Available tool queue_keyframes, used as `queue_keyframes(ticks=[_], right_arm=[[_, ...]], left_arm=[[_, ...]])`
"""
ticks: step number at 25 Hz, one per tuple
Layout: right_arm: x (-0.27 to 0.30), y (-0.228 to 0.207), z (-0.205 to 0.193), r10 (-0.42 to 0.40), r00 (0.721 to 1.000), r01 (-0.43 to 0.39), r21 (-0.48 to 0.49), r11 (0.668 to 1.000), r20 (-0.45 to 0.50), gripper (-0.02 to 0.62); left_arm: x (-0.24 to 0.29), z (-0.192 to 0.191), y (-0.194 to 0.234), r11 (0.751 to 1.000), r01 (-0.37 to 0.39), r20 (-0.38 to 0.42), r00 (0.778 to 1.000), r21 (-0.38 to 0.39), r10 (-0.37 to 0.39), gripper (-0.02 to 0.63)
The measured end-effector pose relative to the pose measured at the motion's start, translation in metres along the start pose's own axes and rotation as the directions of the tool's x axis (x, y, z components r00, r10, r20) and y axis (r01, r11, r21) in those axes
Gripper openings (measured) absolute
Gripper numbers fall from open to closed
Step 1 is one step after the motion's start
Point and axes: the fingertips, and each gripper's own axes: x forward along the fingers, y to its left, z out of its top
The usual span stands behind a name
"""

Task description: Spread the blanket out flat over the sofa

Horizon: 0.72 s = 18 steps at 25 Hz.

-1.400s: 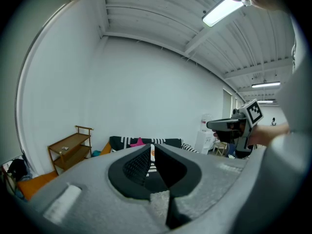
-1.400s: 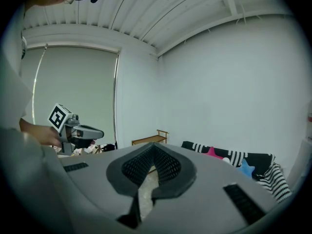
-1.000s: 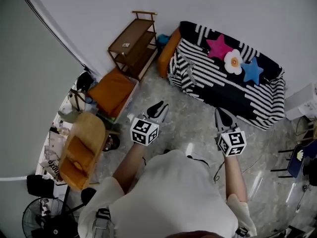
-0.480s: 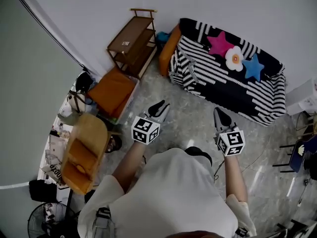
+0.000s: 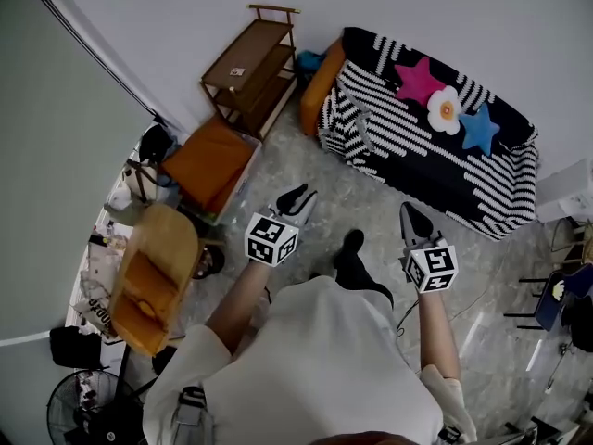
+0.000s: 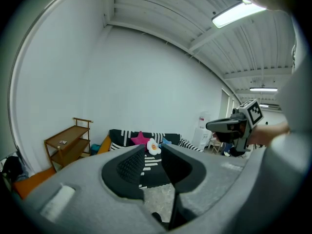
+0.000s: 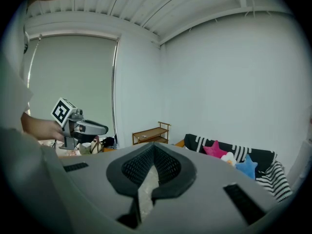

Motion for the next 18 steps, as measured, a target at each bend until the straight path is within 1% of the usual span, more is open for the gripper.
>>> queue_keyframes(ticks=[8, 13, 18], right_arm=[[0.056, -0.042, 0.013, 0.035, 0.999, -0.035, 0.01, 0.999, 0.004, 0.003], [0.092, -0.087, 0.022, 0.052, 0.999, -0.052, 0.012, 0.999, 0.0, 0.003], [0.128, -0.136, 0.032, 0.089, 0.996, -0.089, 0.014, 0.996, -0.006, 0.003]], left_arm=[[0.055, 0.01, 0.019, 1.0, -0.001, -0.024, 1.0, -0.01, 0.0, 0.106], [0.104, 0.023, 0.032, 1.0, -0.016, -0.032, 0.999, -0.024, 0.015, 0.106], [0.156, 0.041, 0.043, 0.999, -0.039, -0.044, 0.998, -0.03, 0.037, 0.106]])
